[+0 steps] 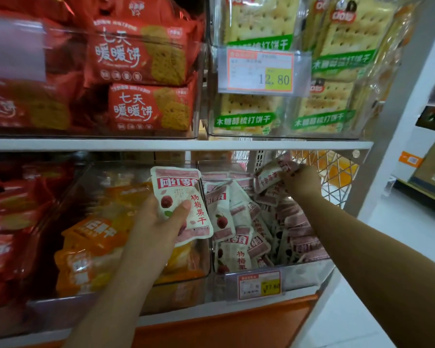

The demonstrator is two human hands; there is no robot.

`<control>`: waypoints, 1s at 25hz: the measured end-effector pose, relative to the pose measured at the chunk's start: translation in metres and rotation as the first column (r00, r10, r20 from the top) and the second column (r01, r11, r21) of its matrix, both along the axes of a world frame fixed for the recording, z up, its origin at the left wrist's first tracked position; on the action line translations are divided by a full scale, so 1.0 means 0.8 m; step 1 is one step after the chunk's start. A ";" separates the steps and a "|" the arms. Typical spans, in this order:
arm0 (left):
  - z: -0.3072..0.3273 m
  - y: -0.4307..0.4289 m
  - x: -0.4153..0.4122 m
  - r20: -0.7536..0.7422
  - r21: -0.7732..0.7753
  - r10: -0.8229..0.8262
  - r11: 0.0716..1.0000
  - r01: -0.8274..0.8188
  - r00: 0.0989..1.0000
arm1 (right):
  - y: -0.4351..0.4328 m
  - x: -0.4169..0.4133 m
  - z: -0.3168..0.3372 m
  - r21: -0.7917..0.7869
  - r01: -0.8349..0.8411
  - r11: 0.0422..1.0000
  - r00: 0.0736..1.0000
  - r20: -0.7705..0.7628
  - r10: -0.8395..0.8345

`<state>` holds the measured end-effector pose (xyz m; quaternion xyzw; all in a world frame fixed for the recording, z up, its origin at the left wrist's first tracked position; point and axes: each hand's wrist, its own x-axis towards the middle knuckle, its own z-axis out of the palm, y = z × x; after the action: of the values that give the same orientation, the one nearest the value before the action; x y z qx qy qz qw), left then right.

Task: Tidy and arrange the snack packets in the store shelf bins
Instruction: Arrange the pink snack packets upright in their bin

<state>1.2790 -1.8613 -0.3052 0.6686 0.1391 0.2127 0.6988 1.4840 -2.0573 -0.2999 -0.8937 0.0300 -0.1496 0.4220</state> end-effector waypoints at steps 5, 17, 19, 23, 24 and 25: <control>0.001 0.000 0.002 0.005 0.060 -0.024 0.998 0.024 1.000 | 0.011 -0.003 -0.013 -0.271 -0.008 0.962 0.997 0.069 0.028; 0.001 0.016 -0.002 0.022 0.065 0.012 0.998 -0.013 1.000 | 0.027 -0.035 0.006 -0.680 -0.452 0.577 0.852 -0.138 0.505; 0.000 0.018 0.000 0.024 0.044 0.010 0.999 -0.011 1.000 | 0.054 -0.062 -0.004 -0.488 -0.610 0.624 0.777 -0.215 0.592; -0.003 0.018 0.001 -0.021 -0.003 0.035 0.999 -0.035 0.999 | 0.094 -0.074 -0.040 -0.326 -0.603 0.728 0.797 -0.222 0.561; -0.004 0.020 0.002 -0.032 -0.020 0.042 0.999 -0.043 0.999 | 0.094 -0.074 -0.041 -0.282 -0.585 0.760 0.811 -0.211 0.546; -0.006 0.023 0.002 -0.044 -0.017 0.042 0.999 -0.043 0.998 | 0.090 -0.075 -0.038 -0.220 -0.574 0.789 0.818 -0.205 0.538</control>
<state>1.2810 -1.8432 -0.3104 0.6635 0.1704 0.2119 0.6971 1.4241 -1.9854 -0.3303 -0.9196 -0.2277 0.0379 0.3178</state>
